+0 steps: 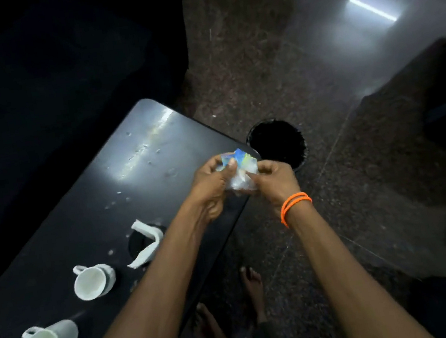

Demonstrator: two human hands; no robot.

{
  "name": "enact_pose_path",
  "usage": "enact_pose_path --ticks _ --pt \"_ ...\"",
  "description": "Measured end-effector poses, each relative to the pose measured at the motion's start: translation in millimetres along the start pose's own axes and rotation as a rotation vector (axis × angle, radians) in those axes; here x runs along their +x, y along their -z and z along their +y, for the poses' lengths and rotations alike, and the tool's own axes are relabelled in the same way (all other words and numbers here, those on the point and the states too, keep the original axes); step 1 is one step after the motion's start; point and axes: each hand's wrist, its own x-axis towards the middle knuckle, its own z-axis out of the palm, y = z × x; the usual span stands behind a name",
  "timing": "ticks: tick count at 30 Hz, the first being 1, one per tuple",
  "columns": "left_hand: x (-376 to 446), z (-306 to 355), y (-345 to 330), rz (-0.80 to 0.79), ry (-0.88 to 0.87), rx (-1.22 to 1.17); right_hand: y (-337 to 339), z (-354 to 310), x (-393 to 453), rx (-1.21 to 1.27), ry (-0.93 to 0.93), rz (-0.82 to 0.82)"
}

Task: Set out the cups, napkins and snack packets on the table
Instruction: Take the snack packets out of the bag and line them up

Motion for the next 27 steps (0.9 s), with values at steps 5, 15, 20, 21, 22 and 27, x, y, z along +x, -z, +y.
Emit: enact_pose_path --ticks 5,15,20,21,22,27 --pt "13 -21 -39 0.291 -0.178 0.520 57 1 4 -0.242 0.138 -0.204" --pt "64 -29 -129 0.044 -0.081 0.570 103 37 60 -0.362 0.536 0.469" --pt "115 -28 -157 0.086 -0.024 0.601 123 44 113 -0.626 0.514 0.458" --pt "126 -30 -160 0.072 -0.008 0.605 124 44 126 -0.670 0.500 0.459" --pt "135 -30 -163 0.055 0.003 0.662 125 44 140 -0.722 0.473 0.439" --pt "162 -34 -152 0.092 -0.054 1.138 127 54 197 -0.924 0.189 0.211"
